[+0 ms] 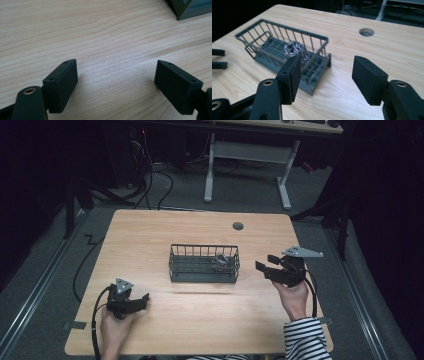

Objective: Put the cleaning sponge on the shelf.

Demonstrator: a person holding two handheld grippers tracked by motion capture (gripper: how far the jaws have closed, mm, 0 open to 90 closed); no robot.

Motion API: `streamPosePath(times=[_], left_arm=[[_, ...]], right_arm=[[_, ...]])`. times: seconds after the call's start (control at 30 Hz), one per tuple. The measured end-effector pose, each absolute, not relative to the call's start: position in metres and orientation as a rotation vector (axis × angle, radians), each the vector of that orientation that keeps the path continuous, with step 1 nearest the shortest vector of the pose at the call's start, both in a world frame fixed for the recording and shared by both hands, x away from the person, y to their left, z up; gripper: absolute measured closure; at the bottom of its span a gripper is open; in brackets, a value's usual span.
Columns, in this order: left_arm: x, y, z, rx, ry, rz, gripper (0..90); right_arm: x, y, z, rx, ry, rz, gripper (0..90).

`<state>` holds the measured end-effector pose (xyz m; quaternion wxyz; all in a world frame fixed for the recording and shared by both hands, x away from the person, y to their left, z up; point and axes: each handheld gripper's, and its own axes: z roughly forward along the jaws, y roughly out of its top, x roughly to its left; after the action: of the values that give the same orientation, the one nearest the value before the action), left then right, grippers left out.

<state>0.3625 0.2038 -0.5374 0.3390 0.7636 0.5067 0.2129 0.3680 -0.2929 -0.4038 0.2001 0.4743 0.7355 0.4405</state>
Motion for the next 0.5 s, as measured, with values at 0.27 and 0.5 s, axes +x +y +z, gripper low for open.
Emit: streamPosePath(times=[0.27,0.5], left_arm=[[0.362,0.204,-0.537,1.989,1.320,0.555,19.2],[0.362,0.204,-0.537,1.988,1.320,0.555,19.2]], right_arm=[[0.352,-0.310,-0.408,1.350,2.018,1.246,41.1],[0.340,-0.318,-0.419,1.363,1.983,1.269,40.8]])
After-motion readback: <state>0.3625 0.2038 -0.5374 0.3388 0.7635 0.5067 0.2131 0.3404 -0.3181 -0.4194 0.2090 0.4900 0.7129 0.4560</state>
